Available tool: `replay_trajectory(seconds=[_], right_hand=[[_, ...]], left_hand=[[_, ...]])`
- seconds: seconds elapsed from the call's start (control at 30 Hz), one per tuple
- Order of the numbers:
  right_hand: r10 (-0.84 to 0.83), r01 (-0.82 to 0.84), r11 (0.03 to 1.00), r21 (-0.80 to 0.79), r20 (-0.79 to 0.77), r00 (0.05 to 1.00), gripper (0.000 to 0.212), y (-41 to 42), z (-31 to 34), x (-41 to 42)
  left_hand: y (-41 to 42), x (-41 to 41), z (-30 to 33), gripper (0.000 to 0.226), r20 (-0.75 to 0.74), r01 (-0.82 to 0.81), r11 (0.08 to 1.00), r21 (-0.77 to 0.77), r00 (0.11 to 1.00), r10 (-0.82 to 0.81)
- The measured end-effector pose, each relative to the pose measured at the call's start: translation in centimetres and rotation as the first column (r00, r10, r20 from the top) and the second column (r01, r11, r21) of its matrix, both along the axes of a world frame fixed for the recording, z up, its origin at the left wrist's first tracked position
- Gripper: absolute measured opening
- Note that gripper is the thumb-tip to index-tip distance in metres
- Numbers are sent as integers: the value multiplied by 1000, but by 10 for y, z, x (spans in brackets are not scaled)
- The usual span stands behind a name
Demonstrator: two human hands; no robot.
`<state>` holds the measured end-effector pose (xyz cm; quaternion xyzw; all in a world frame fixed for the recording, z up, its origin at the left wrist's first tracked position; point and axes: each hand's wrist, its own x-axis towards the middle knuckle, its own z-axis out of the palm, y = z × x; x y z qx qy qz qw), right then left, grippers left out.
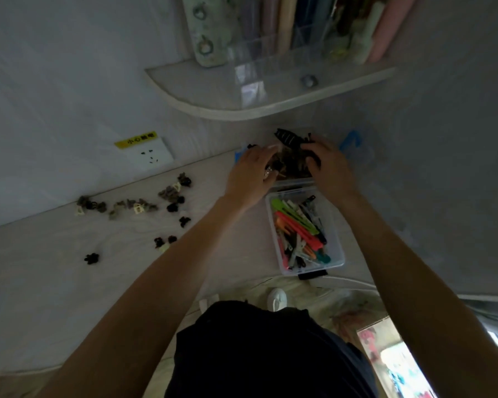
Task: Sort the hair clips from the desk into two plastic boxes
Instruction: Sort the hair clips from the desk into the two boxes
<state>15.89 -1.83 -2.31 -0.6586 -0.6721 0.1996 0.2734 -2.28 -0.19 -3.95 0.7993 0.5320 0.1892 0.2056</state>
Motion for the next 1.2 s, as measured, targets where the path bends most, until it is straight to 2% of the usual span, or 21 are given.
replay_trajectory(seconds=[0.1,0.2,0.3,0.6,0.7,0.8,0.9,1.0,1.07,1.13,1.2], right_hand=[[44,-46,998,36,63,997,27,-8,-7,11],[114,-122,992,31,187,976,18,-18,-17,16],[138,-147,989,15,263,955,15,-26,-24,17],[139,-147,989,14,231,963,21,-37,-27,-3],[151,-162,986,33,211,966,30,-44,-20,-23],[176,-193,978,75,192,965,35,-54,-14,-57],[274,-294,950,104,175,946,31,-63,-12,-103],[389,-409,907,97,177,904,28,-73,-18,-149],[468,-482,875,38,185,864,24,-77,-29,-179],[530,-523,848,-85,154,834,31,-74,-44,-204],[551,-500,817,-286,134,823,45,-67,-56,-227]], left_hand=[[-6,-9,-6,36,-120,-16,998,68,992,24],[-13,-20,-12,22,-109,20,996,88,994,-10],[-16,-29,-17,17,-116,57,995,80,992,-48],[-42,-46,-15,14,-47,33,993,116,999,-28],[-55,-58,-17,14,-22,33,994,100,999,-31],[-71,-74,-20,23,-1,43,993,111,999,-43],[-94,-106,-23,29,55,-76,989,129,996,70],[-117,-151,-33,33,92,-324,945,35,943,320],[-130,-178,-42,47,11,-457,880,-128,887,462],[-135,-196,-54,62,-102,-516,818,-254,855,508],[-135,-210,-65,66,-129,-527,776,-346,846,517]])
